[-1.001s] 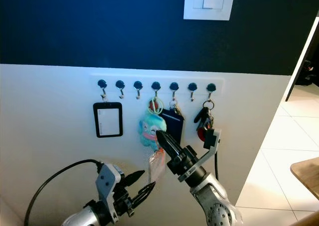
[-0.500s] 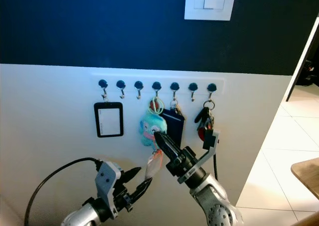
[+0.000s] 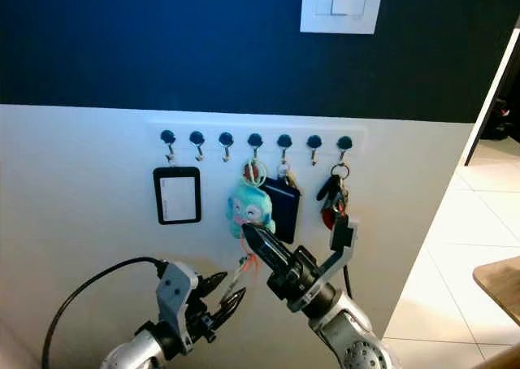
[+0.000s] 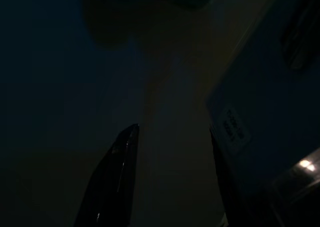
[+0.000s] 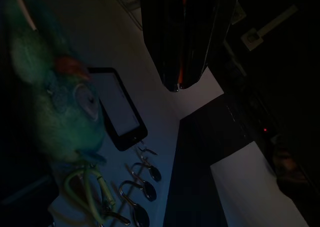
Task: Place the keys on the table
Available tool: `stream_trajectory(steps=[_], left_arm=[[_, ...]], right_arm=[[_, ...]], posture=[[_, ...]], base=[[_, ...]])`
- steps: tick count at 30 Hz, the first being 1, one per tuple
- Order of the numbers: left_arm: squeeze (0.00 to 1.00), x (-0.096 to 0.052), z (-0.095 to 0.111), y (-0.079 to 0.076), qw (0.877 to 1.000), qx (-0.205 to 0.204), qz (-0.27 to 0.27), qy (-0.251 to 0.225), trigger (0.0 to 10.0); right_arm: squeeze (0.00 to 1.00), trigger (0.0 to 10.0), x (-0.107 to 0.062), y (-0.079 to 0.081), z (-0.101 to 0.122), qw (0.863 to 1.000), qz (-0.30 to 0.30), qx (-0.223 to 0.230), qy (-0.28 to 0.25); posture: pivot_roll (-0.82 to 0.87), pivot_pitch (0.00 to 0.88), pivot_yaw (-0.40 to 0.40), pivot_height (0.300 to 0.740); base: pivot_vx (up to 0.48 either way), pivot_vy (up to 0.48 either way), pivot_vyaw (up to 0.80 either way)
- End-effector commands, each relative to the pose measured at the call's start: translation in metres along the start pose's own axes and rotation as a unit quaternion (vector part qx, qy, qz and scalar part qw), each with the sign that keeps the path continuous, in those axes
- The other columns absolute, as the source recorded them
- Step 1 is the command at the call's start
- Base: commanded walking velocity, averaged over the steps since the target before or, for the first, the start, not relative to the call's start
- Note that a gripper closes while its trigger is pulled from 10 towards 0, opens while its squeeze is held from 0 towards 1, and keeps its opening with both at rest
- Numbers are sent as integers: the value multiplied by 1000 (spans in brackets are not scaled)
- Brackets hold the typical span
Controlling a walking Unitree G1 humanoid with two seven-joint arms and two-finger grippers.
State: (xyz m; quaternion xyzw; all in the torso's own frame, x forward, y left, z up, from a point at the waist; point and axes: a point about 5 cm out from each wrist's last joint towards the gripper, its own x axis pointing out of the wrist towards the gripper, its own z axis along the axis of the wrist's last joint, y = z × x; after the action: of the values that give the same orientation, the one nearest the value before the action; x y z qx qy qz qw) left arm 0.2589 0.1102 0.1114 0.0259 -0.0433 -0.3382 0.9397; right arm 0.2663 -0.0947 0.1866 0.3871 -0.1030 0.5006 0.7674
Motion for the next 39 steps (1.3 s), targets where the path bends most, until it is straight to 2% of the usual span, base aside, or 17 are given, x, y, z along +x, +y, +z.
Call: stream_trajectory(steps=[1, 2, 5, 6, 8, 9, 32, 33, 36, 37, 39], left_arm=[[0, 1, -1, -1, 1000, -2, 3, -2, 6118], [0, 1, -1, 0, 1000, -2, 3, -2, 6118], [0, 1, -1, 0, 1000, -2, 3, 0, 3686], [0, 1, -1, -1, 1000, -4, 2, 0, 314], [0, 1, -1, -1, 1000, -5, 1, -1, 314], [0, 1, -1, -1, 1000, -6, 0, -1, 0], [0, 0, 0, -1, 1000, -10, -6, -7, 0], [0, 0, 0, -1, 1000, -10, -6, -7, 0], [0, 0, 0, -1, 1000, -9, -6, -6, 0], [0, 0, 0, -1, 1000, -10, -6, -6, 0], [0, 0, 0, -1, 1000, -9, -6, -6, 0]], right_arm=[[0, 10000, 0, 4, -1, 1000, 11, 5, 3], [0, 10000, 0, 4, -1, 1000, 11, 5, 3], [0, 10000, 0, 3, 0, 1000, 11, 5, 4], [0, 10000, 0, 3, 0, 1000, 10, 4, 4], [0, 10000, 0, 3, 0, 1000, 10, 4, 4], [0, 10000, 0, 3, 0, 1000, 8, 4, 4], [0, 10000, -3, -2, 0, 1000, -12, 9, 7], [173, 10000, -3, -2, -1, 1000, -13, 10, 8], [173, 10000, -3, -2, -1, 1000, -15, 11, 9], [1000, 10000, -4, -3, -1, 1000, -17, 17, 8], [1000, 10000, -4, -3, -1, 1000, -18, 20, 8]], posture=[[37, 23, -5, 740], [37, 23, -5, 740], [39, 23, -5, 740], [41, 26, -4, 740], [41, 26, -4, 740], [42, 28, -4, 740], [41, 33, 0, 740], [41, 33, 0, 740], [41, 33, 0, 740], [41, 33, 0, 740], [40, 34, 1, 740]], base=[[0, 0, 0], [0, 0, 0], [0, 0, 0], [0, 0, 0], [0, 0, 0], [0, 0, 0], [0, 0, 0], [0, 0, 0], [0, 0, 0], [0, 0, 0], [0, 0, 0]])
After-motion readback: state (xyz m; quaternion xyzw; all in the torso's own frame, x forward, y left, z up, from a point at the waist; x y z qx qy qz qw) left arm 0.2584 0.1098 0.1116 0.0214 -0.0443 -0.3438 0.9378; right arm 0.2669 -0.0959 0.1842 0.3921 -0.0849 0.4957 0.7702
